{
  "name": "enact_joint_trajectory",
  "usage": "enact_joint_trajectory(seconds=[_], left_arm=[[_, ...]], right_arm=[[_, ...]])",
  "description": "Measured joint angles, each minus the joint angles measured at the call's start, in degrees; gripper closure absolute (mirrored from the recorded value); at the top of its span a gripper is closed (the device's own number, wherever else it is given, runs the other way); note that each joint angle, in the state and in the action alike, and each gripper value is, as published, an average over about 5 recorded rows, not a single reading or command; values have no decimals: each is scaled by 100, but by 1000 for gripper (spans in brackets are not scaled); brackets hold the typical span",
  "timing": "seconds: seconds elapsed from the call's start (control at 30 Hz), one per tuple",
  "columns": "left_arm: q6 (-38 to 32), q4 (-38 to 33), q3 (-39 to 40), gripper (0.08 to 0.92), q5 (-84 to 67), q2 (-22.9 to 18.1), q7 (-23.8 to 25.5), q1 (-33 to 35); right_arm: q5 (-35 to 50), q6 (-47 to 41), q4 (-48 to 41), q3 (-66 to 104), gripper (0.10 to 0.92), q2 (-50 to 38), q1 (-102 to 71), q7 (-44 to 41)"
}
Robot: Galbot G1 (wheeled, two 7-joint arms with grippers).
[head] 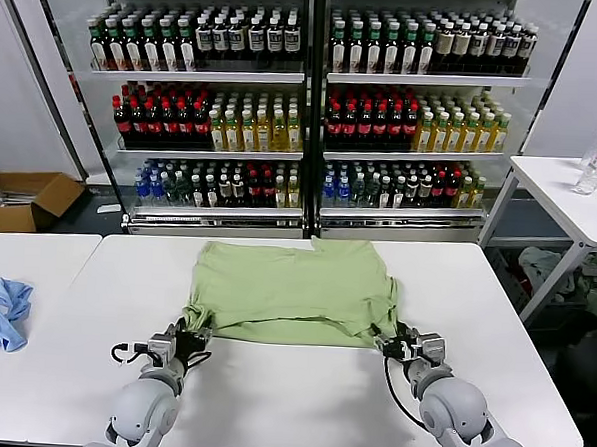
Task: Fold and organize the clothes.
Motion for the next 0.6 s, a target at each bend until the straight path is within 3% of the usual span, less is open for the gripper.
enact_joint_trajectory(seconds=[0.3, 0.4, 0.6], left_arm=[[43, -526, -119, 842, -27, -30, 30, 465], [55, -783, -194, 883, -16, -73, 33, 725], [73, -1395, -399, 886, 35, -142, 47, 1377]], right_arm=[[167, 48, 318, 148, 880, -97, -366, 59], [167, 55, 540, 260, 890, -164, -595, 74], [40, 118, 1151, 682, 890, -236, -1319, 61]])
